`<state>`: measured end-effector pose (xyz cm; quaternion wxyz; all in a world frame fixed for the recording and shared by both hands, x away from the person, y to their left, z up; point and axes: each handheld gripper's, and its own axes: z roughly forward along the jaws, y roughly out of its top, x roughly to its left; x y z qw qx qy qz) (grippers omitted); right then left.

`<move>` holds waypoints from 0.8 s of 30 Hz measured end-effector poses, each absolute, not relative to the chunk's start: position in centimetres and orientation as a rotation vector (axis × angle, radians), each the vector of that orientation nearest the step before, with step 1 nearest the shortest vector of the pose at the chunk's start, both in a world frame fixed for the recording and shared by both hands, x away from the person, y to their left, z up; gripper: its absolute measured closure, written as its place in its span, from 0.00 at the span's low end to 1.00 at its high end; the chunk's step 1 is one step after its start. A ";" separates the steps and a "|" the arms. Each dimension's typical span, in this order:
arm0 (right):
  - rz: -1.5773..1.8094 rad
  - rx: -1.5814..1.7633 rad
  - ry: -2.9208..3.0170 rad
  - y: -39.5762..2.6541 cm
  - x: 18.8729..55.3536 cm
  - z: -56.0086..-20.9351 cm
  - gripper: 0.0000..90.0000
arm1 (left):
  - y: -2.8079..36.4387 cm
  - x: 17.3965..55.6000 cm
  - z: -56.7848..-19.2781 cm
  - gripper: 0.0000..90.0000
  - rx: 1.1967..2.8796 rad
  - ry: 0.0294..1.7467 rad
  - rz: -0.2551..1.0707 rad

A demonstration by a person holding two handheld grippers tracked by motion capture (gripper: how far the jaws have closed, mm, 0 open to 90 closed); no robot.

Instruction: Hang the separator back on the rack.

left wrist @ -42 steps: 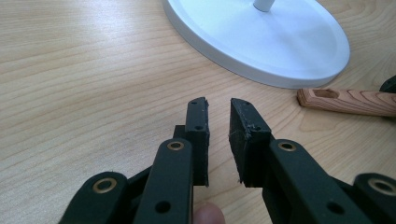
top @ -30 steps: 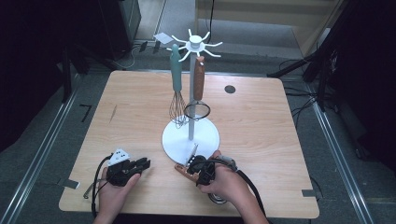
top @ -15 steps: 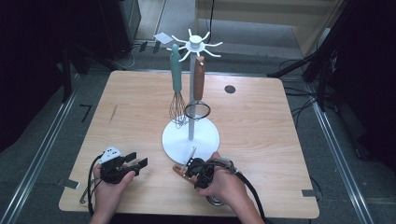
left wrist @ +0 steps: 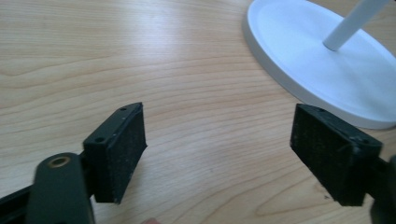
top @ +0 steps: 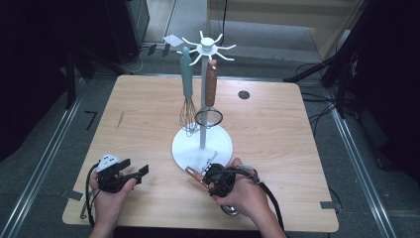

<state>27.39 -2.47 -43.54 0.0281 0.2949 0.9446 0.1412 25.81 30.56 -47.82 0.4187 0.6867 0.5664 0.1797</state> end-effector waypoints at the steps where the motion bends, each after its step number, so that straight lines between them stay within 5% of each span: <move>1: 0.442 0.910 2.908 -2.7 27.5 -43.5 0.78 | 30.7 25.8 -47.8 0.18 1.720 1.426 0.449; 24: 0.631 1.119 2.751 -7.1 29.6 -43.1 0.78 | 32.8 26.1 -47.6 0.09 1.683 1.480 0.466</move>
